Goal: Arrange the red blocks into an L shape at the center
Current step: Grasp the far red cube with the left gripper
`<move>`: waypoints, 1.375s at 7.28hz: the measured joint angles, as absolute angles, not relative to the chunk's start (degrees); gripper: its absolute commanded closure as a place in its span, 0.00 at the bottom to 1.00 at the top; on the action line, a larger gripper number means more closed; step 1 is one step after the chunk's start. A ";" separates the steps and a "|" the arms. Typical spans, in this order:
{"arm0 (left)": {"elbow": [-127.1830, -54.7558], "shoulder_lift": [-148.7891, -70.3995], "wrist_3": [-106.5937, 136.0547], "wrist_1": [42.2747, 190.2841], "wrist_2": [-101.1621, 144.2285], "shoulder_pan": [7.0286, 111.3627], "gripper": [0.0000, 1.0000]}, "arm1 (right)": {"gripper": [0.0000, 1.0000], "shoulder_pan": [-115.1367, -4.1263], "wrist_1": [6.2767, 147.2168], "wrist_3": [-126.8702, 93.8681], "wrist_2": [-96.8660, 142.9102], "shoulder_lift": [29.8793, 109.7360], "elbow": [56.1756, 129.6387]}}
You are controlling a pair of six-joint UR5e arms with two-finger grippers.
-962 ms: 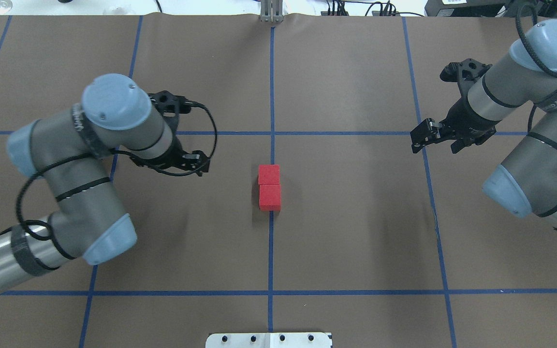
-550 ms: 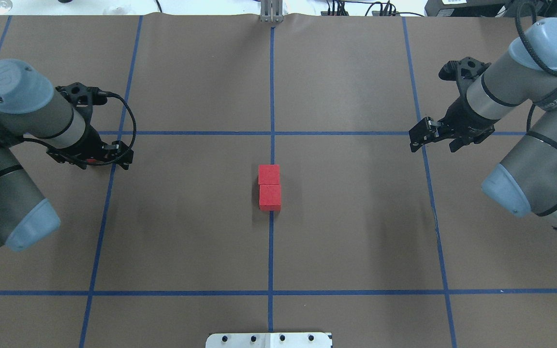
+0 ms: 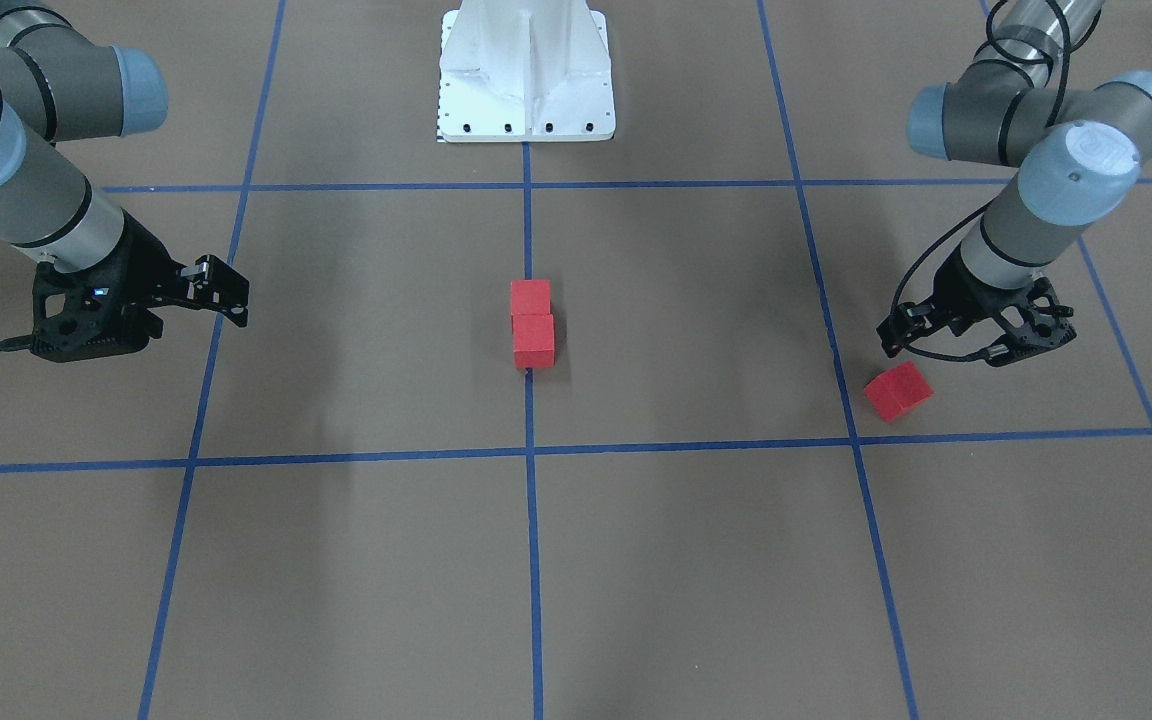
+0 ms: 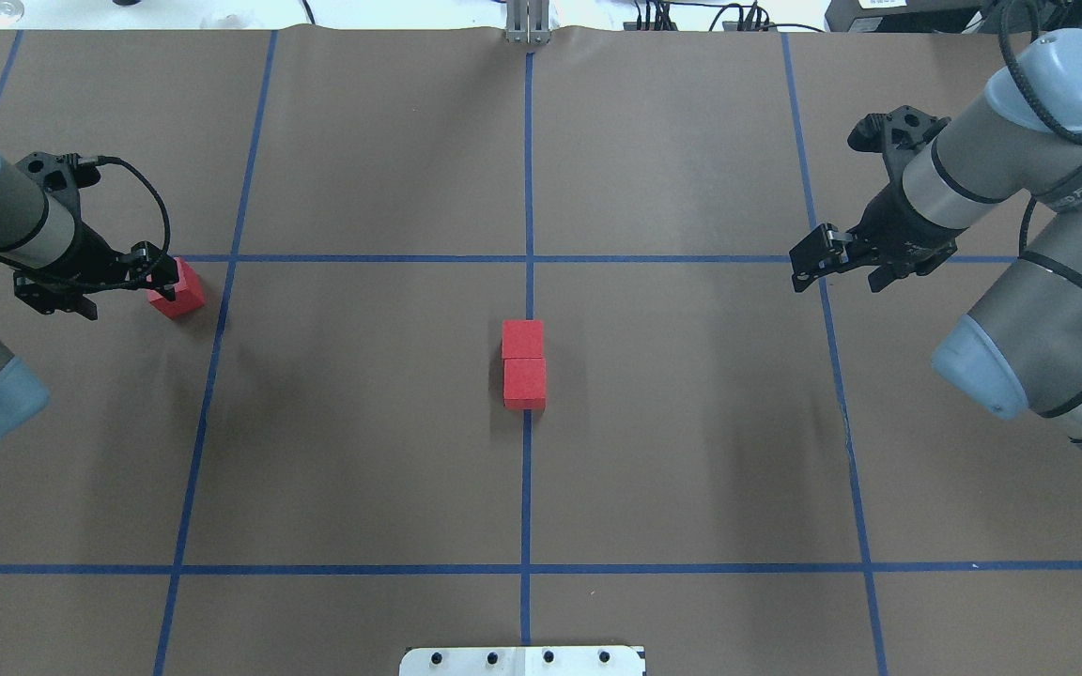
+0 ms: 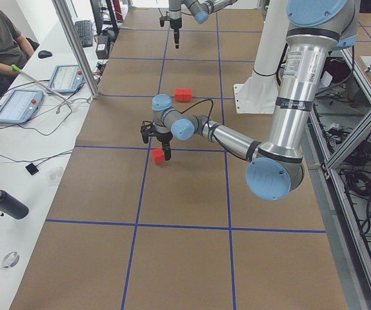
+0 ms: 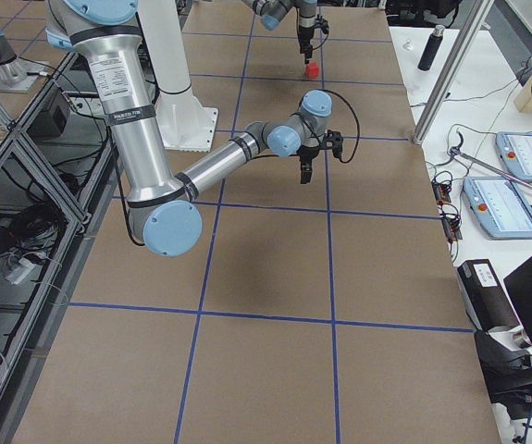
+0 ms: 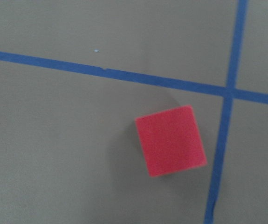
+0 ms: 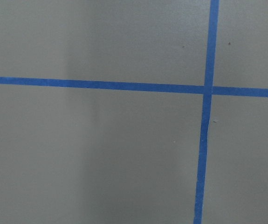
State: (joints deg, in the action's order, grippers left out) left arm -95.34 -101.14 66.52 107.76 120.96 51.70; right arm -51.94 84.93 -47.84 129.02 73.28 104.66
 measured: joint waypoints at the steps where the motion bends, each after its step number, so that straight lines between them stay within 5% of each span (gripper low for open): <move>1: -93.48 -101.58 68.82 110.99 121.08 51.71 0.01 | 0.00 -51.94 84.94 -47.87 129.02 73.13 104.67; 5: -90.69 -104.40 72.18 112.83 121.12 51.66 0.01 | 0.00 -51.94 84.94 -47.90 129.02 73.04 104.68; 8: -87.59 -105.38 72.19 112.93 121.09 51.60 0.26 | 0.00 -51.94 84.92 -48.16 129.02 72.94 104.78; 9: -87.07 -105.46 72.27 112.94 121.06 51.56 0.46 | 0.00 -51.94 84.94 -48.65 129.02 72.79 104.89; 10: -86.72 -105.51 72.42 112.92 121.04 51.55 0.99 | 0.00 -51.94 84.93 -49.07 129.02 72.65 104.99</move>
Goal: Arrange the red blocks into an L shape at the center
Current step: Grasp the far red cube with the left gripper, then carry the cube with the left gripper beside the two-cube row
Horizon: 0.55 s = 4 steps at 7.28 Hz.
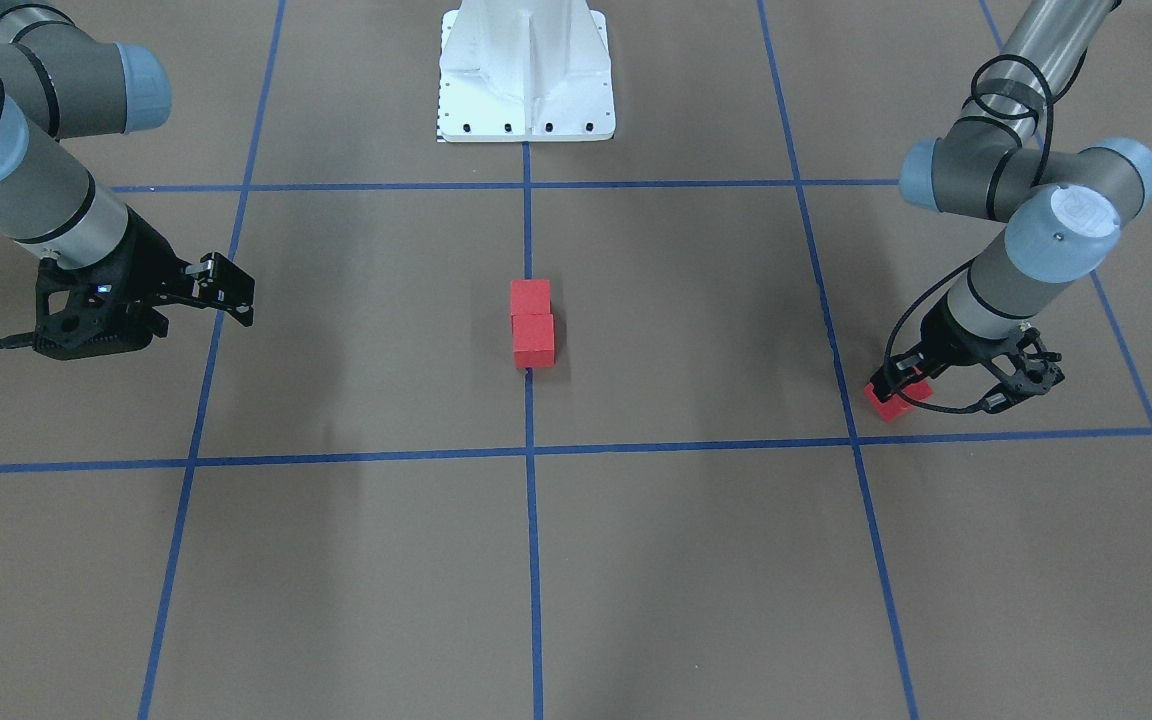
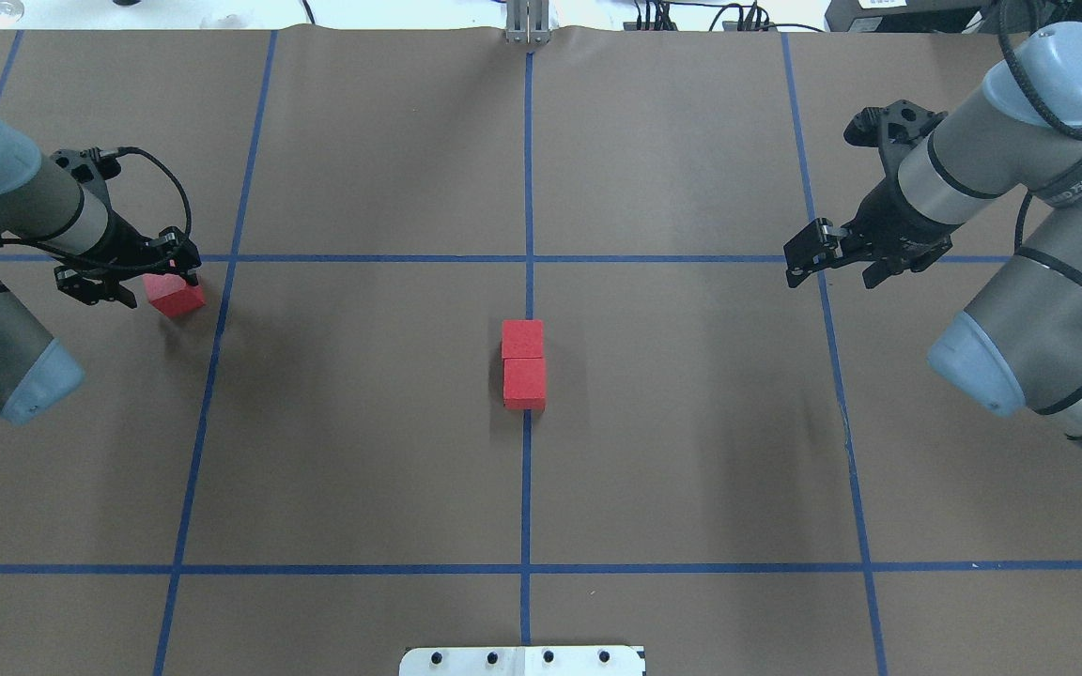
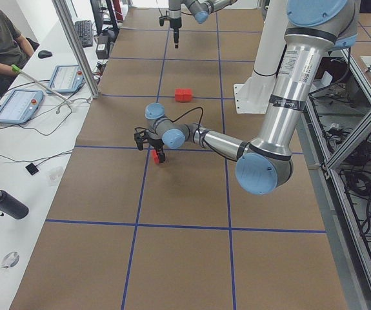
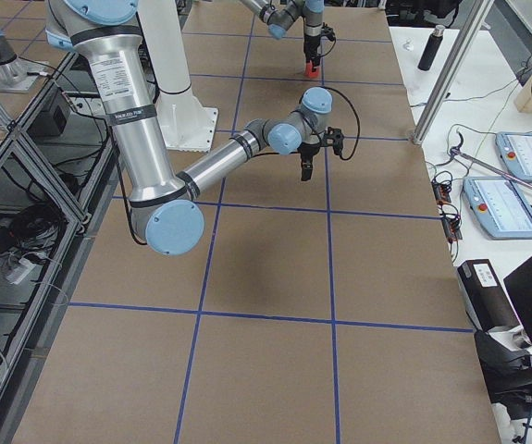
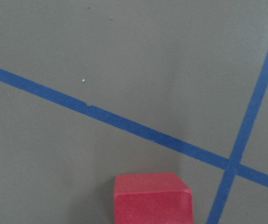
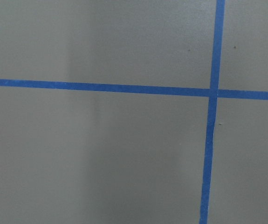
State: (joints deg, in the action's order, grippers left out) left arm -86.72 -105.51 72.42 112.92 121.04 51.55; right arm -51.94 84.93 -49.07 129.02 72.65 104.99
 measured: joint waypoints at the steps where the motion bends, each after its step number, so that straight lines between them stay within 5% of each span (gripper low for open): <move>1: -86.59 -105.62 72.53 112.84 120.99 51.57 1.00 | 0.00 -51.94 84.93 -49.33 129.02 72.59 105.10; 4: -88.89 -107.95 72.54 109.49 121.69 52.26 1.00 | 0.00 -51.81 84.99 -49.48 128.97 72.59 105.28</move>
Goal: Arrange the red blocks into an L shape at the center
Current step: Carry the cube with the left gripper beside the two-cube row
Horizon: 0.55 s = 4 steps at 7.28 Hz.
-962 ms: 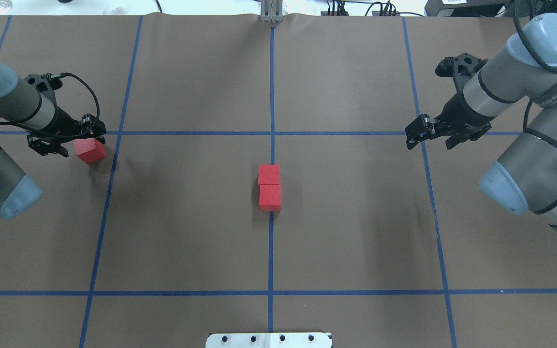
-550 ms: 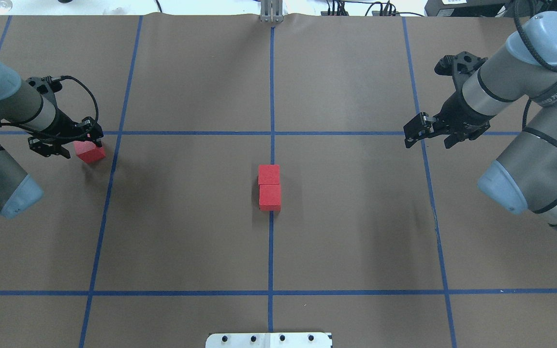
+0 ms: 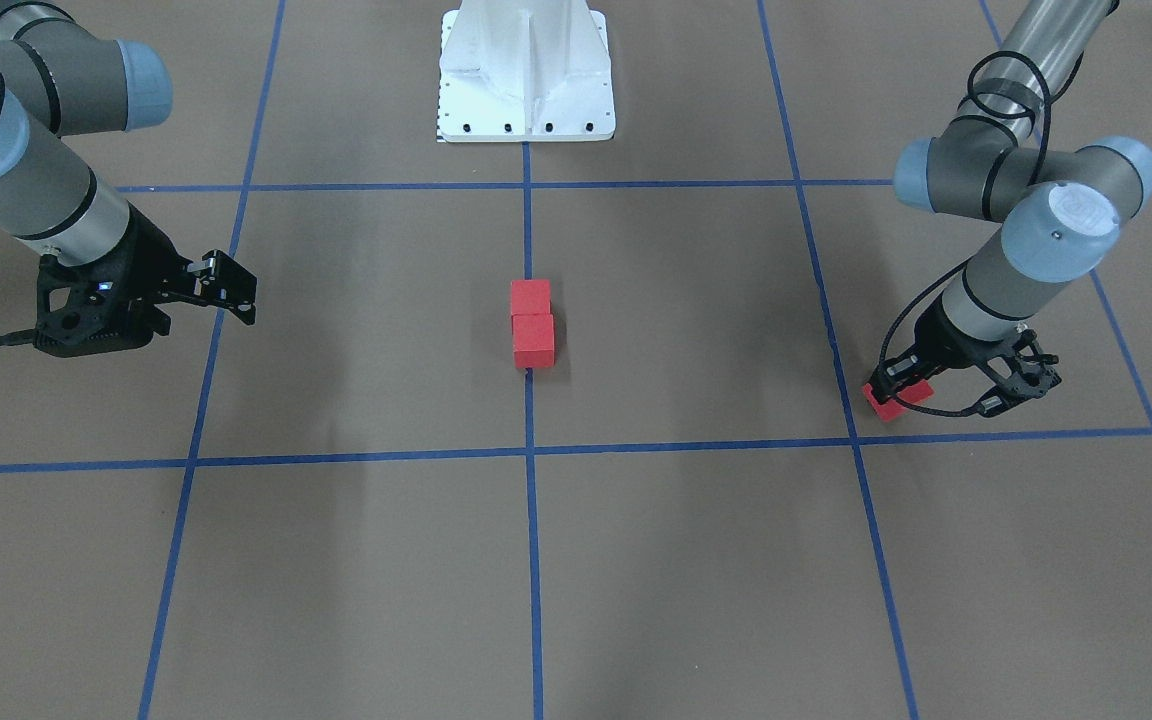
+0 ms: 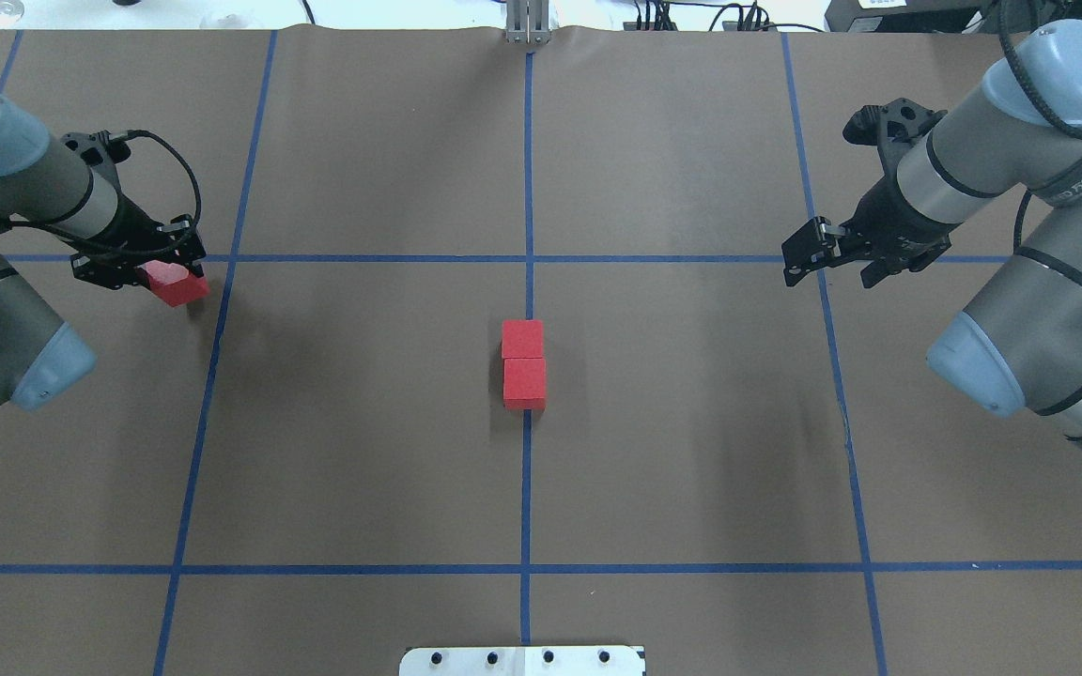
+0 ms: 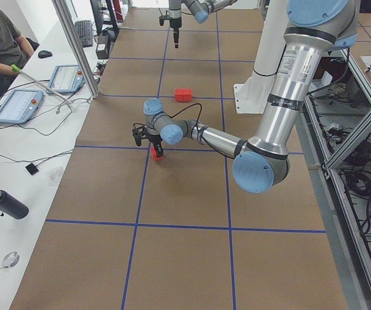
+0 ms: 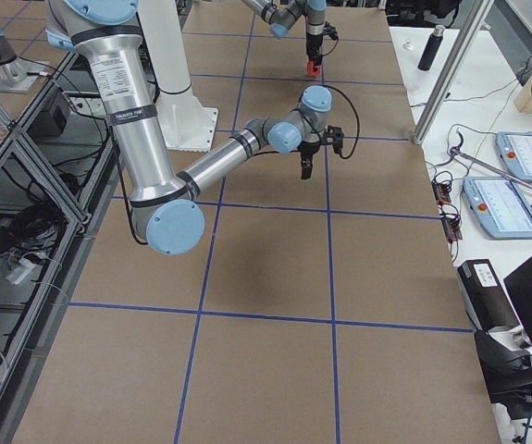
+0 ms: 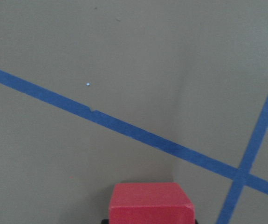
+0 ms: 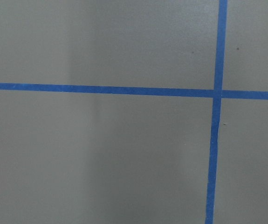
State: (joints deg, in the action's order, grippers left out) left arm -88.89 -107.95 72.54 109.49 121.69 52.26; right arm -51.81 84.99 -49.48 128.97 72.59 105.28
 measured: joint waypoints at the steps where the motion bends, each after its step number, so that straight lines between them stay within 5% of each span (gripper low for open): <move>1: -91.74 -109.35 73.55 105.01 121.86 52.56 1.00 | 0.00 -51.65 84.99 -49.48 128.92 72.59 105.22; 4: -103.89 -110.16 90.97 93.49 120.62 50.94 1.00 | 0.00 -51.27 84.99 -49.41 128.85 72.73 104.76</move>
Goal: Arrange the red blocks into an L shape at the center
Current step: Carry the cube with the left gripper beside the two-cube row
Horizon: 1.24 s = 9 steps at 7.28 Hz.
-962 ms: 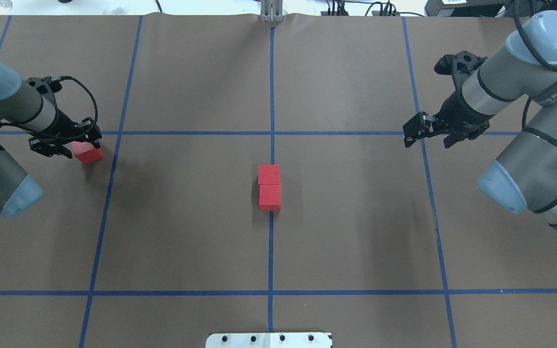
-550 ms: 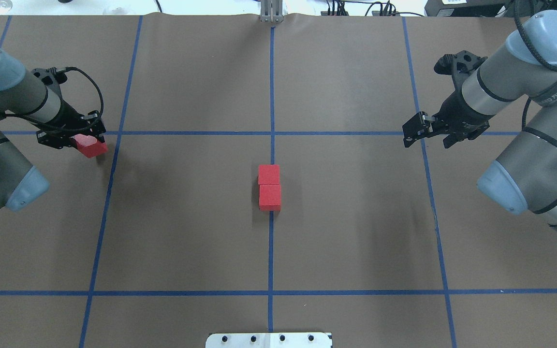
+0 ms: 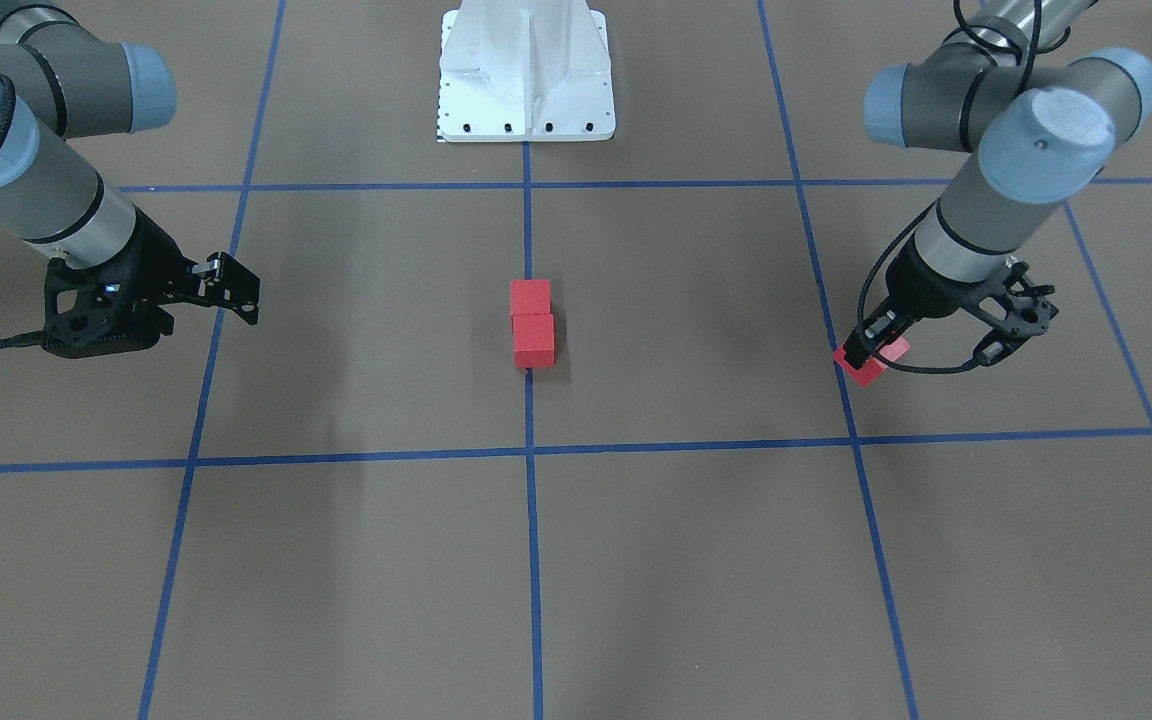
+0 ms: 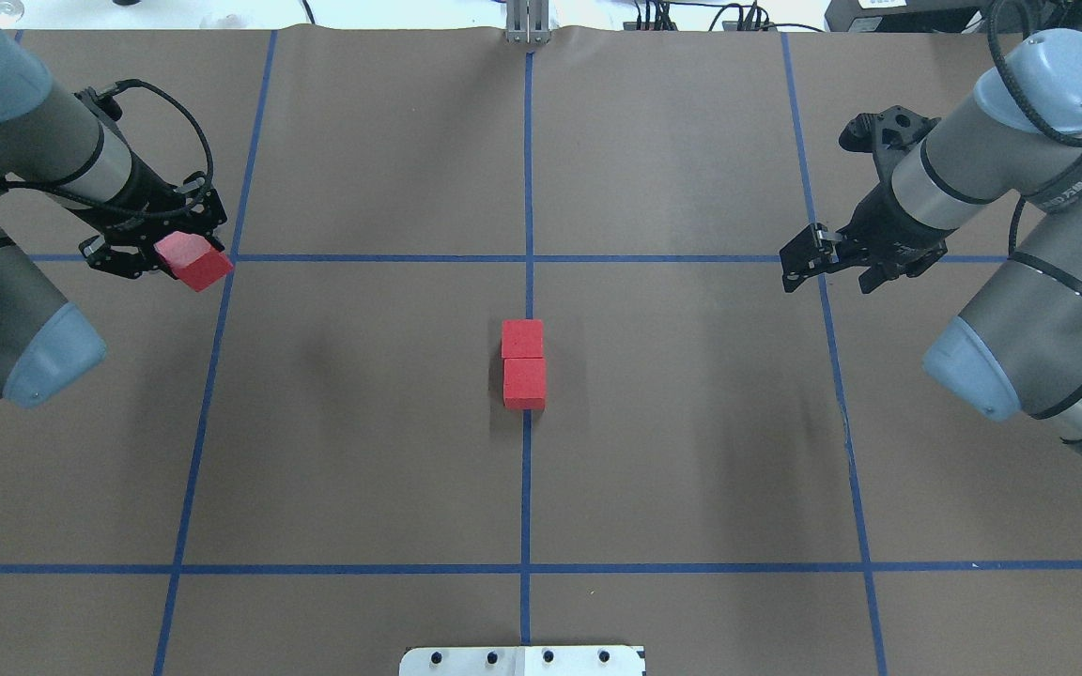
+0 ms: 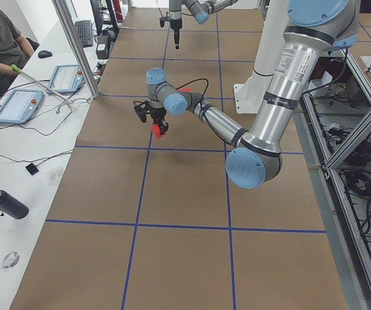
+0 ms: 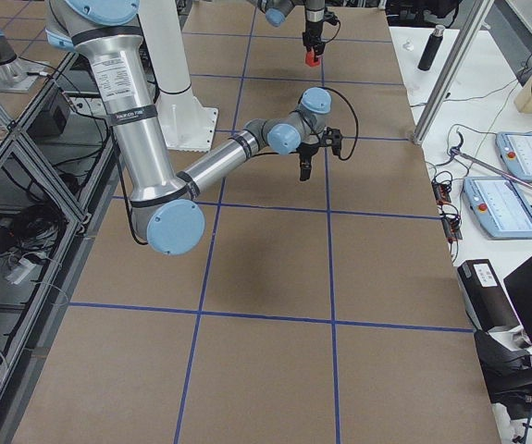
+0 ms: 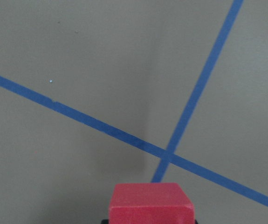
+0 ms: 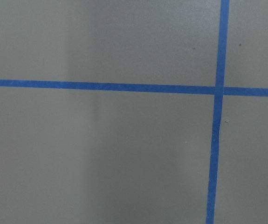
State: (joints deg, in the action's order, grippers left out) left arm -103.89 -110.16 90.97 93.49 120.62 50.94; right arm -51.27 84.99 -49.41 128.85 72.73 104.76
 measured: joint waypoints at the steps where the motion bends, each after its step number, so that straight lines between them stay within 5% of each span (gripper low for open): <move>1: -106.84 -110.59 99.90 92.05 118.39 47.05 1.00 | 0.00 -51.17 84.99 -49.38 128.85 72.78 104.65; 3: -106.23 -117.10 121.63 89.29 112.71 37.74 1.00 | 0.00 -51.09 84.99 -49.26 128.85 72.93 104.23; 6: -91.29 -133.73 135.91 85.02 110.14 33.23 1.00 | 0.00 -51.07 84.99 -49.27 128.85 73.18 103.99; 9: -85.09 -137.67 140.99 86.12 111.04 32.98 1.00 | 0.00 -51.14 84.99 -49.30 128.85 73.28 103.98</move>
